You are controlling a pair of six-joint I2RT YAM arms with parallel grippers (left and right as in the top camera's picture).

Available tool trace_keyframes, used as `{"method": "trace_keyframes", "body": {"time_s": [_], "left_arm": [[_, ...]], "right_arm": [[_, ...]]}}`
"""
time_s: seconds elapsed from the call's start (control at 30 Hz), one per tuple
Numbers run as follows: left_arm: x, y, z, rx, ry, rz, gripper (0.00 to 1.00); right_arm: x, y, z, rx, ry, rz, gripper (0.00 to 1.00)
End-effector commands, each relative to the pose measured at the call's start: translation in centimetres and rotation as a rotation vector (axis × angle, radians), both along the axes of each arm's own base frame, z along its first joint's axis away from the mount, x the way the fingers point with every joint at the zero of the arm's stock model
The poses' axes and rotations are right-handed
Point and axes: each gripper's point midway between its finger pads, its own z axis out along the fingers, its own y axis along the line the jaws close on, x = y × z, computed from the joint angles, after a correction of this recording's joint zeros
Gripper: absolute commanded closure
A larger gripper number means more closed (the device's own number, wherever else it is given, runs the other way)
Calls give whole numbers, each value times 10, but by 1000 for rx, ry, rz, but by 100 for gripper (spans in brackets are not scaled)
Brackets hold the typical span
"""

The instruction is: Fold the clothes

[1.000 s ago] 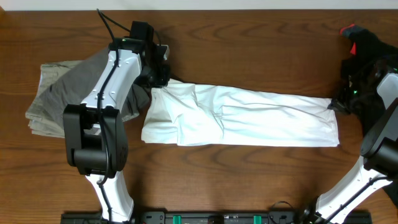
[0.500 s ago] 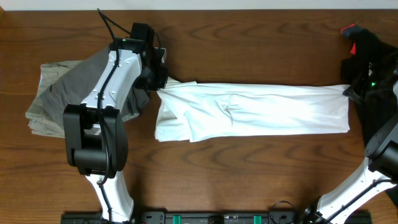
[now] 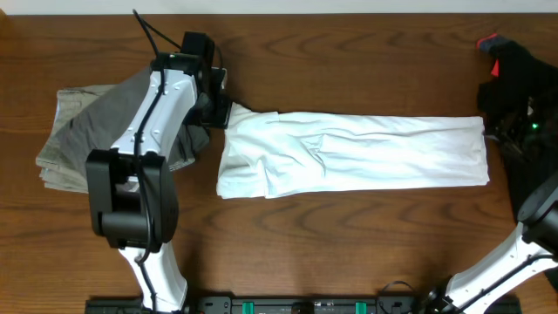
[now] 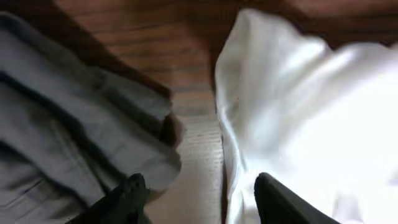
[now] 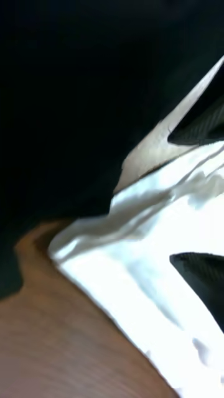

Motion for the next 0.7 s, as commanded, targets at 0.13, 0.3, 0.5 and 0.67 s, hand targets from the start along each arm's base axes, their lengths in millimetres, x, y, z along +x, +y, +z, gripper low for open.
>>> {"method": "trace_keyframes", "body": {"time_s": [0.13, 0.3, 0.5, 0.67], "left_arm": [[-6, 8, 89, -10, -203, 32, 21], [-25, 10, 141, -25, -314, 33, 18], [-51, 13, 181, -37, -393, 36, 16], [-62, 15, 196, -42, -429, 37, 16]], "right_arm": [[-6, 5, -11, -11, 17, 62, 38], [-11, 24, -31, -2, 33, 107, 37], [-17, 44, -43, 31, 45, 138, 46], [-11, 65, -37, 95, 0, 205, 66]]}}
